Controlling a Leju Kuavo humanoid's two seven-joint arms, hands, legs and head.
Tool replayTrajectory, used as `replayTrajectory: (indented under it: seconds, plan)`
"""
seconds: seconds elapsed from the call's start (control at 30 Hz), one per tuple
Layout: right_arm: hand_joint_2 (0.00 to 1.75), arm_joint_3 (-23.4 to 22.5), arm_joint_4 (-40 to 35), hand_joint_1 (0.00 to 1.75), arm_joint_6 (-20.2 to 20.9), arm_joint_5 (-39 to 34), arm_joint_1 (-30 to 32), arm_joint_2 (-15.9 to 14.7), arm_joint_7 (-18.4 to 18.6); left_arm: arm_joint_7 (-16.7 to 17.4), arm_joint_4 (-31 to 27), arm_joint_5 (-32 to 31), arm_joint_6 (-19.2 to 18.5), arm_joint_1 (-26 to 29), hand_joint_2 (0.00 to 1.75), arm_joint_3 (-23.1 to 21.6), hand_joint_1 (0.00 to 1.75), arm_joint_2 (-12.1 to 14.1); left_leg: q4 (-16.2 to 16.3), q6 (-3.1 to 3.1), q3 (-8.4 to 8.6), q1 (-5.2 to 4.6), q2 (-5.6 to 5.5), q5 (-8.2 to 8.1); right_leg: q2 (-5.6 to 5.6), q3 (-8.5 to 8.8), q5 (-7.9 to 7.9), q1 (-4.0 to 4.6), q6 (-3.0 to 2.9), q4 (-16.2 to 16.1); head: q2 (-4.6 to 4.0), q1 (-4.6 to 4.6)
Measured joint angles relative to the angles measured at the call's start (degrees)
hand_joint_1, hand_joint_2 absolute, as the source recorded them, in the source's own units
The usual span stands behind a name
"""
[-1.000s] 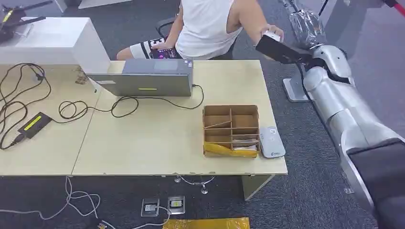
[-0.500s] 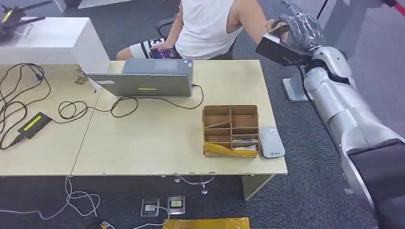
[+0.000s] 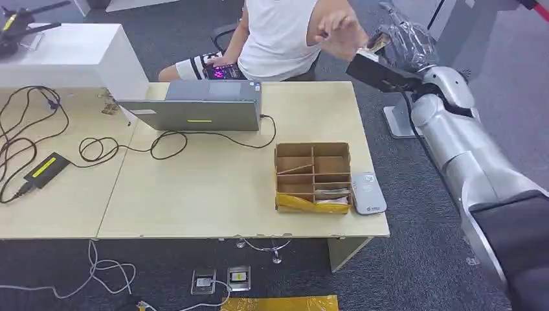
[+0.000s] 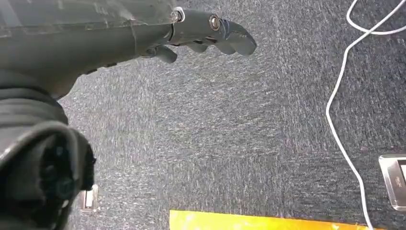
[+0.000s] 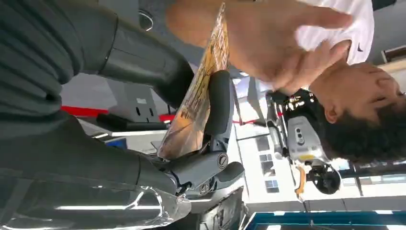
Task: Pass the card to the sensor for recognition and then transmit it.
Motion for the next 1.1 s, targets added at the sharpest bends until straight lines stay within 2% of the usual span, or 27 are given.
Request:
replayTrajectory:
  seconds: [0.17,0.23,0.27,0.33,0.4,0.43,0.5,0.67,1.1]
  plan:
    - [1.75,0.0,-0.3,1.75,-0.2,-1.2,0.7,-0.1,-0.4,-0.1,0.0,0.4,0.1,0.0,0.00,0.0,0.00,0.0,0.0,0.00,0.00,0.00,0.00,0.00,0.00,0.00,0.00,0.00,0.00,0.0,0.00,0.00]
    - [1.75,0.0,-0.3,1.69,-0.2,-1.4,0.8,-0.2,-0.4,-0.1,0.0,0.5,0.1,0.0,0.00,0.0,0.00,0.0,0.0,0.00,0.00,0.00,0.00,0.00,0.00,0.00,0.00,0.00,0.00,0.0,0.00,0.00]
    - [1.75,0.0,-0.3,1.75,-0.2,-1.8,0.9,-0.2,-0.4,-0.1,0.0,0.5,0.2,0.0,0.00,0.0,0.00,0.0,0.0,0.00,0.00,0.00,0.00,0.00,0.00,0.00,0.00,0.00,0.00,0.0,0.00,0.00]
    - [1.75,-0.1,-0.7,1.69,-0.3,-3.2,1.3,-0.6,-0.5,-0.1,0.0,1.0,0.6,0.1,0.00,0.0,0.00,-0.1,0.0,0.00,0.00,0.00,0.00,0.00,-0.02,0.00,0.00,0.00,0.00,0.0,0.00,0.00]
    - [1.75,-0.5,-1.4,1.73,-0.3,-5.5,2.0,-1.4,-1.0,-0.2,0.0,1.8,1.0,0.3,0.00,0.0,0.00,-0.2,0.0,0.00,0.01,0.00,0.00,0.00,-0.03,0.00,0.00,0.00,0.00,0.0,0.00,0.00]
    - [1.75,-0.8,-1.9,1.69,-0.3,-6.6,2.4,-1.8,-1.1,-0.2,0.0,2.1,1.2,0.4,0.00,0.0,0.00,-0.2,0.0,0.00,0.01,0.00,-0.01,0.00,-0.04,0.00,0.00,0.00,0.00,0.0,0.00,0.00]
    - [1.75,-1.4,-2.9,1.75,-0.3,-8.7,3.5,-2.9,-1.1,-0.2,0.0,2.6,1.4,0.5,0.00,0.0,0.00,-0.3,0.0,0.00,0.00,0.00,-0.03,0.00,-0.07,0.02,0.00,0.00,0.00,0.0,0.00,0.00]
    - [1.75,-3.3,-5.7,1.68,-0.2,-12.0,6.8,-5.9,-1.1,-0.2,0.0,3.5,1.8,0.6,0.00,0.0,0.00,-0.3,0.0,0.01,0.00,-0.01,-0.04,-0.01,-0.07,0.02,0.00,-0.01,0.00,-0.1,0.00,-0.02]
    - [1.75,-11.1,-15.7,1.69,2.4,-15.0,18.6,-14.6,1.8,-0.2,0.3,5.4,2.3,0.8,0.00,0.2,0.00,-0.5,0.0,0.02,0.00,-0.01,-0.11,-0.02,-0.16,0.04,0.00,-0.01,0.00,-0.1,-0.02,0.02]
